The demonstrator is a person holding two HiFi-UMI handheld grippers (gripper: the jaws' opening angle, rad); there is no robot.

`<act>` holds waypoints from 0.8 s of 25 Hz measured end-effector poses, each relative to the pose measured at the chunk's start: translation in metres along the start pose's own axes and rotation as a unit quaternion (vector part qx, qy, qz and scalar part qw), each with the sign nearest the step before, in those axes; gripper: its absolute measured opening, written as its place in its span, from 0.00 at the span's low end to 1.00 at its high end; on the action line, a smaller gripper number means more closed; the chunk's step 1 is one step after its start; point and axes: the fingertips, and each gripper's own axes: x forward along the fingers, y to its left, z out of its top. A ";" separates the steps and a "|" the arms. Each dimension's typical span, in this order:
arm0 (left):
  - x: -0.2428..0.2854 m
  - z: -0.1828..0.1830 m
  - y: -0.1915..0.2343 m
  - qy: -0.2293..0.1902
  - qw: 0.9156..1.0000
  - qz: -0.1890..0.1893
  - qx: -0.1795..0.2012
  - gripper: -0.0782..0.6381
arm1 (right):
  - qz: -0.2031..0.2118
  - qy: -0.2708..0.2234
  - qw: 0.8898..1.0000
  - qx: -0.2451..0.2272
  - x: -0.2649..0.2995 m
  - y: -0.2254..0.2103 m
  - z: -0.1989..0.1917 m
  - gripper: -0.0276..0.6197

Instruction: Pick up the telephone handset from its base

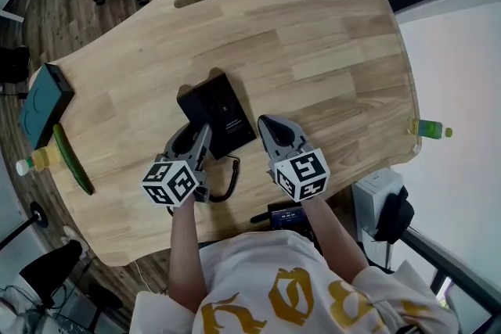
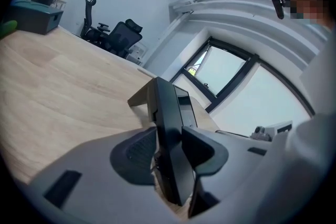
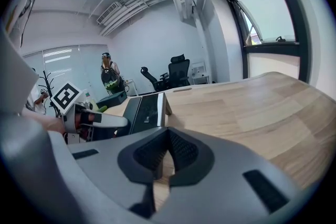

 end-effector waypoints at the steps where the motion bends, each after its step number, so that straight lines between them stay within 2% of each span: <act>1: 0.000 0.000 0.000 0.001 1.000 -0.003 -0.003 0.33 | -0.001 0.001 1.000 0.001 0.000 -0.001 -0.001 0.05; 4: 0.002 -0.001 -0.002 0.004 1.000 -0.017 -0.013 0.33 | -0.001 0.005 1.000 0.002 0.000 -0.002 -0.003 0.05; 8: 0.003 0.000 -0.003 0.003 0.999 -0.030 -0.030 0.29 | -0.004 0.013 1.000 -0.005 0.001 -0.002 -0.006 0.05; 20: -0.009 0.005 -0.013 -0.013 0.999 -0.031 -0.026 0.23 | -0.013 0.001 1.000 -0.012 -0.014 0.006 0.000 0.05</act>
